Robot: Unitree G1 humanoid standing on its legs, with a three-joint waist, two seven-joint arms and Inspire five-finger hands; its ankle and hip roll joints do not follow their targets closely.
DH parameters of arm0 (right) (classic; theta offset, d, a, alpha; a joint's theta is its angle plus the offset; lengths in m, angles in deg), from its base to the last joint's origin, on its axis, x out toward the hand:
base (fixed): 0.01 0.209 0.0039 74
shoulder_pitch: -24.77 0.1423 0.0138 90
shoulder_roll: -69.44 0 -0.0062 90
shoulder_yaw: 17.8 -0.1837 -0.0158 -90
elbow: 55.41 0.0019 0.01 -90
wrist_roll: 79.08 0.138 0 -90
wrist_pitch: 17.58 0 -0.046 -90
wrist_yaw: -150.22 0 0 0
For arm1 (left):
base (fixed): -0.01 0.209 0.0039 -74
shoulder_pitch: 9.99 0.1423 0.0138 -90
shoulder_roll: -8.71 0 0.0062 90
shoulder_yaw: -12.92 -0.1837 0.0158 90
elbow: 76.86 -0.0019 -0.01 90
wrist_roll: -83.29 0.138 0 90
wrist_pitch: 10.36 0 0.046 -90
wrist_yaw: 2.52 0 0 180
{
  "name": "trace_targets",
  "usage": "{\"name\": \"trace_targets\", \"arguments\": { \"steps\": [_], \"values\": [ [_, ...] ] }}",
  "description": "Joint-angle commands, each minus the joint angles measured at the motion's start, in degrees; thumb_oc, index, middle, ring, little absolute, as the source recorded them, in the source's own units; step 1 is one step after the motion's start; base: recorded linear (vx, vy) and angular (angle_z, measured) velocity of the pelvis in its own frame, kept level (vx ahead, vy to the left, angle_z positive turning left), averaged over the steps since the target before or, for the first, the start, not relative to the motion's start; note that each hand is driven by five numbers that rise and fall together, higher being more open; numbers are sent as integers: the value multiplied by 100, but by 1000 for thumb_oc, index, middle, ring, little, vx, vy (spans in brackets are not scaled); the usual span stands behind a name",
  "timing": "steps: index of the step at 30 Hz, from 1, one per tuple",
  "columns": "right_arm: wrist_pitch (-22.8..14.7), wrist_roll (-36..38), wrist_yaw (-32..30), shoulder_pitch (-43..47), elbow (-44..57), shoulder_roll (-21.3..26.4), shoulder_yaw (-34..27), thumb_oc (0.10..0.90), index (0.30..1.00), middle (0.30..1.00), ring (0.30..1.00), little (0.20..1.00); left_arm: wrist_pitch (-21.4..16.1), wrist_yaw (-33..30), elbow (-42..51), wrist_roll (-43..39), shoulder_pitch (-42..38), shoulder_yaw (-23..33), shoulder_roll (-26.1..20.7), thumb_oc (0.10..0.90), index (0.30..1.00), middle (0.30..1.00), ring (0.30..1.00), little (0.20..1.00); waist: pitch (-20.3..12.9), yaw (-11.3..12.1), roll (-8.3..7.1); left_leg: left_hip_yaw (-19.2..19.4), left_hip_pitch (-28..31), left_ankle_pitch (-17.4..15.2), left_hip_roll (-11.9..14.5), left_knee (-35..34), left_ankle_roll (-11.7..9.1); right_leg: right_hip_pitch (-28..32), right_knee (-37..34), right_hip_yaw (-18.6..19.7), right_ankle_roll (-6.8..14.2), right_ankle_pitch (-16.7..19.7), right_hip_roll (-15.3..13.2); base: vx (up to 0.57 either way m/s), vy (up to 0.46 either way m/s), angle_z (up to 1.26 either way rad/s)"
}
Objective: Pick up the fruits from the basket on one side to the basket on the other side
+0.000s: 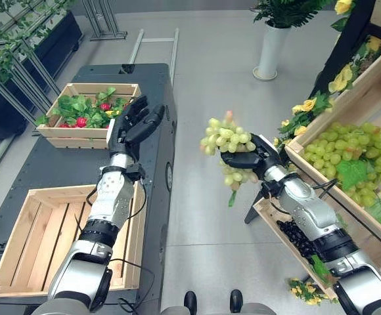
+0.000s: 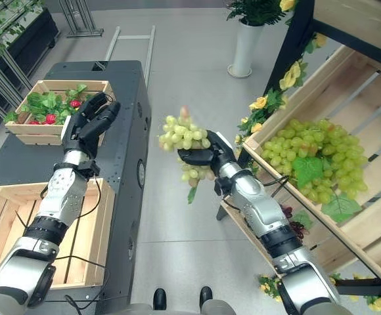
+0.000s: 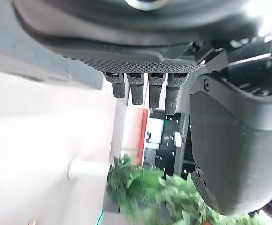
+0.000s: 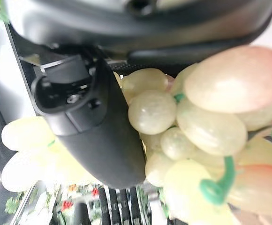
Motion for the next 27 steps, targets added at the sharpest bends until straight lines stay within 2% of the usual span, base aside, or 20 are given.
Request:
{"name": "trace_targets", "arguments": {
  "steps": [1,8,10,14,16,20,23,27],
  "values": [
    [-1105,-19,414,94,276,-179,-428,400,300,300,300,300,-928,33,-365,-75,-184,6,-89,800,900,900,900,900,-1107,-26,-94,22,-126,-368,-264,10,34,-77,8,65,-207,45,70,3,18,-13],
    [-1017,-477,884,-18,434,63,-431,400,300,300,300,300,-972,-108,-416,-305,121,162,175,800,900,900,900,900,-1066,-106,-169,116,-96,-398,-251,10,55,-85,8,199,-201,61,91,8,35,-9],
    [-959,-430,1092,-70,559,141,-432,400,300,300,300,300,-966,-148,-403,-260,246,201,244,800,900,900,900,900,-1061,-117,-190,144,-92,-402,-245,10,58,-90,8,230,-197,68,97,9,33,-11],
    [-559,66,1616,-192,1163,277,-448,400,300,300,300,300,-1015,-93,-397,-25,546,152,465,800,900,900,900,900,-1023,-176,-251,239,-97,-414,-232,10,69,-135,8,330,-176,103,109,-1,38,-15],
    [-384,401,1813,-324,1512,299,-505,400,300,300,300,300,-1157,151,-370,101,702,82,569,800,900,900,900,900,-992,-210,-278,304,-99,-424,-223,10,79,-164,8,382,-159,128,113,-16,45,-20],
    [-139,1058,2127,-673,2041,359,-862,400,300,300,300,300,-1345,929,-253,-155,1087,55,783,800,900,900,900,900,-927,-309,-322,468,-84,-465,-188,10,94,-214,8,529,-132,185,133,-8,51,-9],
    [-153,1411,2024,-771,2273,594,-1252,400,300,300,300,300,-1455,1257,-341,-229,1296,42,820,800,900,900,900,900,-915,-416,-358,606,-56,-492,-157,10,100,-247,8,669,-111,230,150,15,57,-24],
    [-366,1285,1774,-789,2326,822,-1612,400,300,300,300,300,-1428,1447,-375,-190,1486,14,850,800,900,900,900,900,-891,-485,-395,704,-49,-507,-136,10,107,-281,8,766,-91,279,161,7,26,-23]
  ]
}}
